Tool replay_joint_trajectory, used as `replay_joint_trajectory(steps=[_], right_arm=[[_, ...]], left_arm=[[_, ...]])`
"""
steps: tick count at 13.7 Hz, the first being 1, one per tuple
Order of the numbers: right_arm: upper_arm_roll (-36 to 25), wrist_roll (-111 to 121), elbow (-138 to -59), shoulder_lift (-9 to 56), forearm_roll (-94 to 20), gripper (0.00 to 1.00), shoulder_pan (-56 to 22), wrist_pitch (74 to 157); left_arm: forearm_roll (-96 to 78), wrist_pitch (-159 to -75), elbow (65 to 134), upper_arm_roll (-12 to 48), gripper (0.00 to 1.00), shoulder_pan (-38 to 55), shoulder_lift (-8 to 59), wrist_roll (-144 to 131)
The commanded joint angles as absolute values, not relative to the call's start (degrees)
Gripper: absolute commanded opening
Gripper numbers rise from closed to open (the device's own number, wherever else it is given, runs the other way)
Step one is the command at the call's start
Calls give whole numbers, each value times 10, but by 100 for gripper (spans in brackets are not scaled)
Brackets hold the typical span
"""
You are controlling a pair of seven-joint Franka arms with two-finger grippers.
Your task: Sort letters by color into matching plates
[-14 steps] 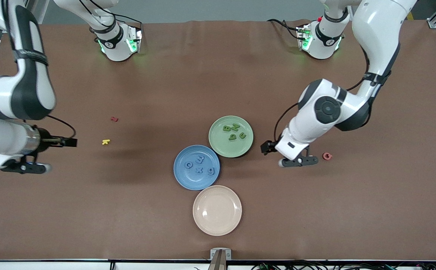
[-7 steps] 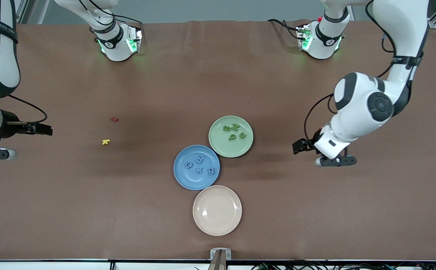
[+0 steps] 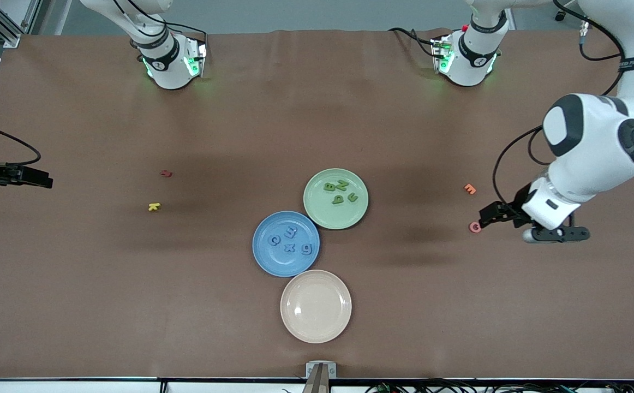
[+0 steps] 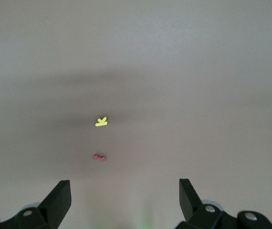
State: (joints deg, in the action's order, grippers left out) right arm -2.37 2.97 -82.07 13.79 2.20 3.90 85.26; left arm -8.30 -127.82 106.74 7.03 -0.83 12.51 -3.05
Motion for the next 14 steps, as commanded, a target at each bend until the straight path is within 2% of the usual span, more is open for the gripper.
replay_joint_trajectory(steps=[1,8,14], right_arm=[[-8,30,-794,134,0,100,47,808],[-10,2,-764,134,4,100,4,767],[-14,-1,-739,137,13,100,9,750]], left_arm=[[-91,-1259,1070,55,99,-10,83,-4],[-63,-1185,1063,55,99,-55,1,-4],[-22,-1047,963,59,99,-53,-4,-11]])
